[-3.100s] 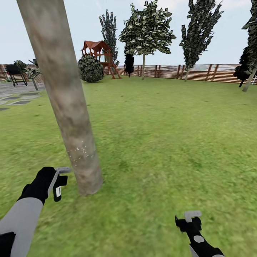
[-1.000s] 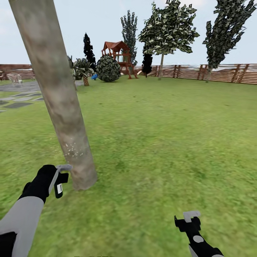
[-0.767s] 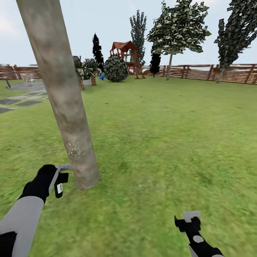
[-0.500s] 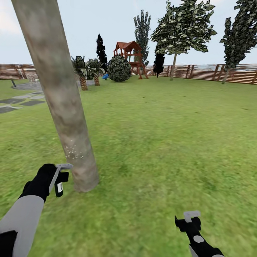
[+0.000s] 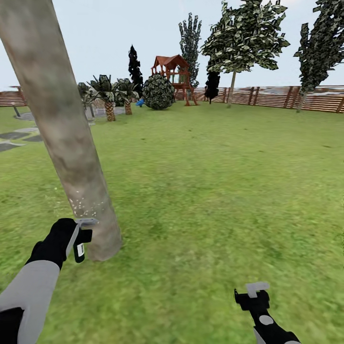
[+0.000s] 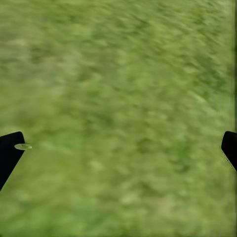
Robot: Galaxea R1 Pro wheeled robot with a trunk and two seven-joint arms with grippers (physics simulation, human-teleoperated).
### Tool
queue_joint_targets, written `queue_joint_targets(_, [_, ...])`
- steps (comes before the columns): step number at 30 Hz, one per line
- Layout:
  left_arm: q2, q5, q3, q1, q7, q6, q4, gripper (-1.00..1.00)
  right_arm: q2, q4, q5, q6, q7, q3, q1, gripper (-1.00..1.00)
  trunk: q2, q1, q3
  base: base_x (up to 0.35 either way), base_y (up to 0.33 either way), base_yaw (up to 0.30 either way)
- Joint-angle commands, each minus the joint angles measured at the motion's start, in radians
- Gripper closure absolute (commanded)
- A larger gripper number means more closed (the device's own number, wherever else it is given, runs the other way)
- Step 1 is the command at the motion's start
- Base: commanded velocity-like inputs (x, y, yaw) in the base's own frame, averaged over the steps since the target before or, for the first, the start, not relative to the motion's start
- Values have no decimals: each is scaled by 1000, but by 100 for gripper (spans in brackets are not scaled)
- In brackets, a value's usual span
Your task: In the garden, pick up the pesticide atomizer on the floor and spray pesticide onto both trees until each tree trunk is fully covered.
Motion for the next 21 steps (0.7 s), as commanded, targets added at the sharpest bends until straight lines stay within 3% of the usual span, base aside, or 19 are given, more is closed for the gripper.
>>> queue_joint_targets(1, [-1, -9, 2, -1, -6, 4, -2, 100, 0, 2, 10, -4, -2, -6, -1, -100, 0, 0, -1, 128, -259, 50])
queue_joint_targets(17, [9, -13, 0, 11, 5, 4, -1, 100, 2, 2, 12, -4, -1, -6, -1, -100, 0, 0, -1, 268, -147, 256])
queue_joint_targets(21, [9, -13, -1, 14, 6, 4, -1, 100, 3, 2, 12, -4, 0, -6, -1, -100, 0, 0, -1, 113, -235, 210])
